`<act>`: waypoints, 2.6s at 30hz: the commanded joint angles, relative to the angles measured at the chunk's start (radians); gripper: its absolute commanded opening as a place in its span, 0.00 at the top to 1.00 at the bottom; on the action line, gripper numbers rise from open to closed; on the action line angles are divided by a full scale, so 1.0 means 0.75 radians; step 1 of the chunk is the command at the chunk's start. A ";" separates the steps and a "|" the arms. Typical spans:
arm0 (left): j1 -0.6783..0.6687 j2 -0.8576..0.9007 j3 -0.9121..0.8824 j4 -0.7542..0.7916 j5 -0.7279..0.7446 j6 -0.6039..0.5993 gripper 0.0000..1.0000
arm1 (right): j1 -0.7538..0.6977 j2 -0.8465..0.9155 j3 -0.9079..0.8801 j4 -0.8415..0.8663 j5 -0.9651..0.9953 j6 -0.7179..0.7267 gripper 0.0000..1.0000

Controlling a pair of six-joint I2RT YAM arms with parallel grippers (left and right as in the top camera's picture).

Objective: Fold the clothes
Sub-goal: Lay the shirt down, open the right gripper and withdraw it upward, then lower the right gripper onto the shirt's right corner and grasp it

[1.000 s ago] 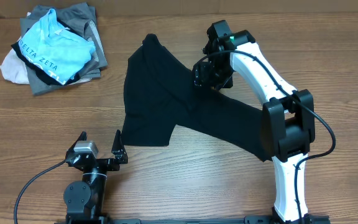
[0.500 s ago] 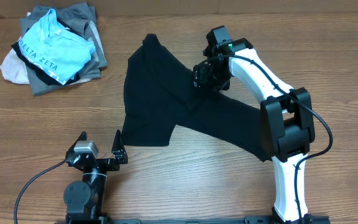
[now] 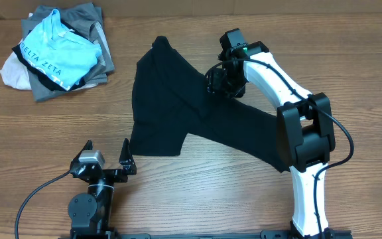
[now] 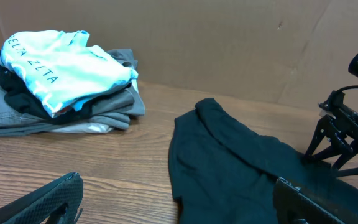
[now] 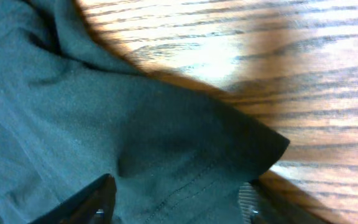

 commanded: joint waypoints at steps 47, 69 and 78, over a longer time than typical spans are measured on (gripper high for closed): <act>-0.009 -0.012 -0.005 -0.001 0.001 0.025 0.00 | -0.372 0.009 0.492 0.437 0.230 0.129 0.03; -0.009 -0.012 -0.005 -0.001 0.001 0.025 0.00 | -0.478 -0.475 1.015 -0.937 0.292 0.171 0.00; -0.009 -0.012 -0.005 -0.001 0.001 0.025 0.00 | -0.478 -0.782 0.661 -0.937 0.390 0.121 0.00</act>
